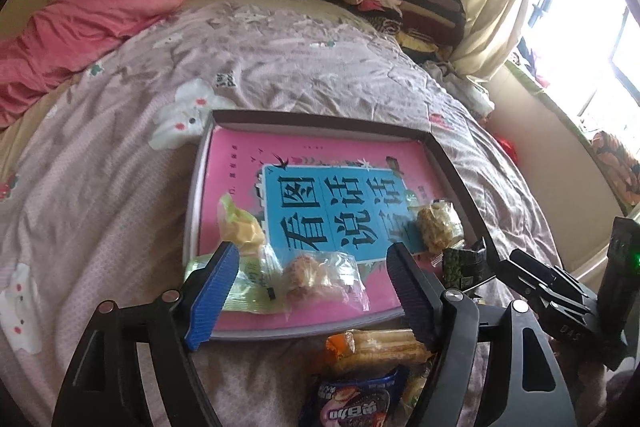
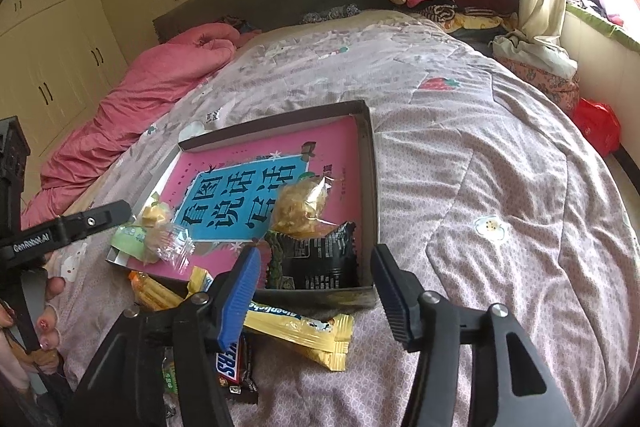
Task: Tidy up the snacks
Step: 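Open both tools to release the bun bag and black packet in the tray, then lift both tools away from the tray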
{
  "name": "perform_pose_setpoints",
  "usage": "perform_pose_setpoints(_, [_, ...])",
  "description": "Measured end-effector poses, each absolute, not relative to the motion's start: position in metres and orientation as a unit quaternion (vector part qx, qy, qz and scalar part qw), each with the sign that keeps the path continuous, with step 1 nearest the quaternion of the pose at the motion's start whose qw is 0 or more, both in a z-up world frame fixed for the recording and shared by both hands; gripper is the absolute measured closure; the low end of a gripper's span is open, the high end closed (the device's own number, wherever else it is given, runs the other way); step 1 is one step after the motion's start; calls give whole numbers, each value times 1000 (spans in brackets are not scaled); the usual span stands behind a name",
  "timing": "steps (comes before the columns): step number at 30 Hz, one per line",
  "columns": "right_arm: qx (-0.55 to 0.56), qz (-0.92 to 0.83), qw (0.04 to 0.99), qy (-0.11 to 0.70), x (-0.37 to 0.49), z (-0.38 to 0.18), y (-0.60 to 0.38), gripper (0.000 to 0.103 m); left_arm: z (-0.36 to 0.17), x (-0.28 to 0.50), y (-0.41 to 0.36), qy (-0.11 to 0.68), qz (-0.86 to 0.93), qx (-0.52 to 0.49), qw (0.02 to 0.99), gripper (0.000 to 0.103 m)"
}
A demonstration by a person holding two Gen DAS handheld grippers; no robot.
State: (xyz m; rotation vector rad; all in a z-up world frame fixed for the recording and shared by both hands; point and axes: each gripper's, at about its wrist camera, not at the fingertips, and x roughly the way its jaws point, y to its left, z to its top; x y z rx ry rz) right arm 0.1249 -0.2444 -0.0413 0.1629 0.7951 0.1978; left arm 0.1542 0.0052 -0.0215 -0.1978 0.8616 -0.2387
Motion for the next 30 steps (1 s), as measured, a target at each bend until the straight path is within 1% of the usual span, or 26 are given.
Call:
perform_pose_setpoints(5, [77, 103, 917, 377, 122, -36, -242, 43, -12, 147, 15, 405, -106, -101, 902, 25])
perform_pose_setpoints(17, [62, 115, 920, 371, 115, -31, -233, 41, -1, 132, 21, 398, -90, -89, 908, 24])
perform_pose_setpoints(30, [37, 131, 920, 369, 102, -30, -221, 39, -3, 109, 20, 406, -95, -69, 906, 23])
